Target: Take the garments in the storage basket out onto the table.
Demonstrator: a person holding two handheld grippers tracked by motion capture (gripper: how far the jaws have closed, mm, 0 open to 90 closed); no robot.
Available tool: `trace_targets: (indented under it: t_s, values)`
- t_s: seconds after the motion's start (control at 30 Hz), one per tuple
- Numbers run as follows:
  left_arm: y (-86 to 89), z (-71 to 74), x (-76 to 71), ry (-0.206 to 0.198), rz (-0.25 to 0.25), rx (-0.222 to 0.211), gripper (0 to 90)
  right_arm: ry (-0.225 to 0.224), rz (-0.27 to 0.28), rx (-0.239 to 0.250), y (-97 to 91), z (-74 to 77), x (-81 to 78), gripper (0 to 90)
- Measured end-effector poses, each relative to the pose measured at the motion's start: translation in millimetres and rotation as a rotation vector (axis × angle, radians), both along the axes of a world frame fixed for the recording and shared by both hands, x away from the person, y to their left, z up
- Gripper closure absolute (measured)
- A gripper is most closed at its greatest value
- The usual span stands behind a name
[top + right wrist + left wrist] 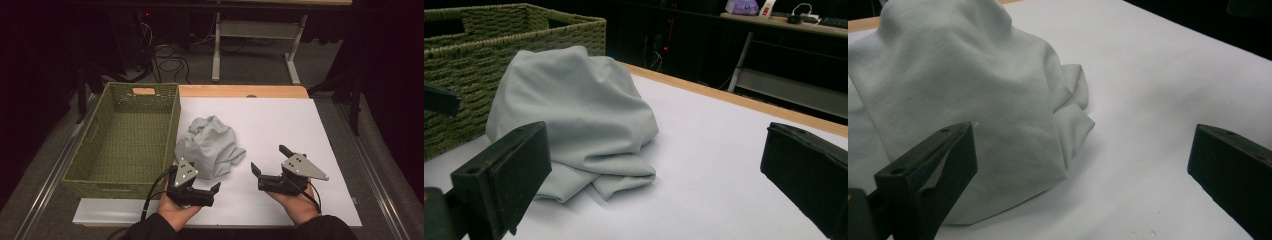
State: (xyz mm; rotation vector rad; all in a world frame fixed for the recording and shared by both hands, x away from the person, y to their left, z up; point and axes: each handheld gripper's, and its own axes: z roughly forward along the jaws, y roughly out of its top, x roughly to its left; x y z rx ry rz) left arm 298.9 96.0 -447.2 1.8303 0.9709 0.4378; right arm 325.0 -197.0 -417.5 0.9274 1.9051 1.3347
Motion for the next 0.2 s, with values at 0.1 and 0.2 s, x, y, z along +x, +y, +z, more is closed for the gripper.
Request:
trace_targets:
  t_s: [0.1, 0.2]
  values:
    - [0.8, -1.1, 0.1, -0.001, -0.004, 0.010, 0.0, 0.001, -0.006, -0.004, 1.1, -0.5, -1.2, 0.7]
    - [0.0, -1.2, -1.0, -0.003, -0.010, -0.005, 0.0, 0.006, -0.016, -0.004, 0.1, -1.8, -2.8, 0.7]
